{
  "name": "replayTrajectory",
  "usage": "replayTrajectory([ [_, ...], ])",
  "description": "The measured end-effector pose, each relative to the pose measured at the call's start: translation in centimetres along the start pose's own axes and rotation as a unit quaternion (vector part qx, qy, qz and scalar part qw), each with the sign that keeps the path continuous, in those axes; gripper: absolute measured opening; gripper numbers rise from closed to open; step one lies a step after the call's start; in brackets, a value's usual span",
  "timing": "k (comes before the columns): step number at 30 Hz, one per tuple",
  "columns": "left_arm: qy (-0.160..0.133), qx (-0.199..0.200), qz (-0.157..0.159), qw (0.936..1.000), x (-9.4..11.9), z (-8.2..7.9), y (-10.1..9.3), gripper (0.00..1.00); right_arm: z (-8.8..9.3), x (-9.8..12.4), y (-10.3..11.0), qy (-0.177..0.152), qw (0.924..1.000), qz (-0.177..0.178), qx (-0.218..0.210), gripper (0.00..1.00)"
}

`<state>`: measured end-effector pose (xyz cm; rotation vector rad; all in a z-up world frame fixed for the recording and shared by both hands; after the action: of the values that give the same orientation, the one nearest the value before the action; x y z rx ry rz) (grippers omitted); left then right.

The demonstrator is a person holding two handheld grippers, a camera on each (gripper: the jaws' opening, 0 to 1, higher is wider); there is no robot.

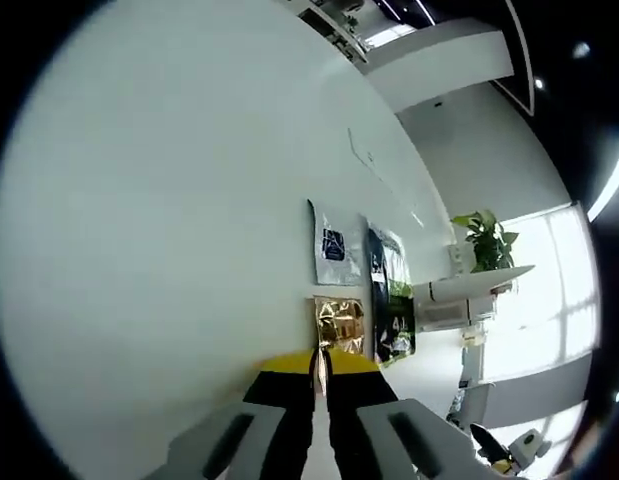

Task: Arrange the skincare products in the storage area until every visible bottle or jar stands upright without overlapping.

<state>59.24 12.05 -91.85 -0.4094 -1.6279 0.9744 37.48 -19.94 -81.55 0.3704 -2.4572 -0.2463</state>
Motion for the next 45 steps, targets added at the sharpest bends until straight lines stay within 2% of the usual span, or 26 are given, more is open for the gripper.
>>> replayTrajectory([
  [21,-0.008,-0.003,-0.012,0.9999,0.7,0.1,-0.6,0.11,0.2,0.0,0.3,-0.002,1.0000,-0.005,0.005,0.77],
  [31,-0.017,-0.023,-0.017,0.9994,1.8,0.3,-1.1,0.23,0.2,0.1,0.5,-0.012,0.9999,-0.011,0.006,0.77],
  [37,-0.049,-0.067,-0.010,0.9965,3.0,0.0,-1.9,0.24,0.2,0.1,0.7,-0.017,0.9997,-0.019,0.007,0.78],
  [42,-0.074,-0.087,0.002,0.9935,4.3,0.0,-2.7,0.32,0.2,0.0,1.2,-0.017,0.9993,-0.030,0.012,0.78],
  [45,-0.077,-0.096,0.001,0.9923,4.7,0.3,-2.7,0.36,0.2,-0.1,1.4,-0.018,0.9991,-0.036,0.016,0.78],
])
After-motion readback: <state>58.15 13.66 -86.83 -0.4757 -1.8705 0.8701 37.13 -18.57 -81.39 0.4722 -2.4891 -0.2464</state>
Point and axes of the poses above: the point that each gripper's makers call its tool centre point, and the gripper's own axes: x roughly backward along the fingers, y roughly to its left, z roughly out of its underside, the point moved 8 cm from there along x, roughly backward along the fingers, and after that the axes turned 9 degrees about x, right-handed, at the moved point
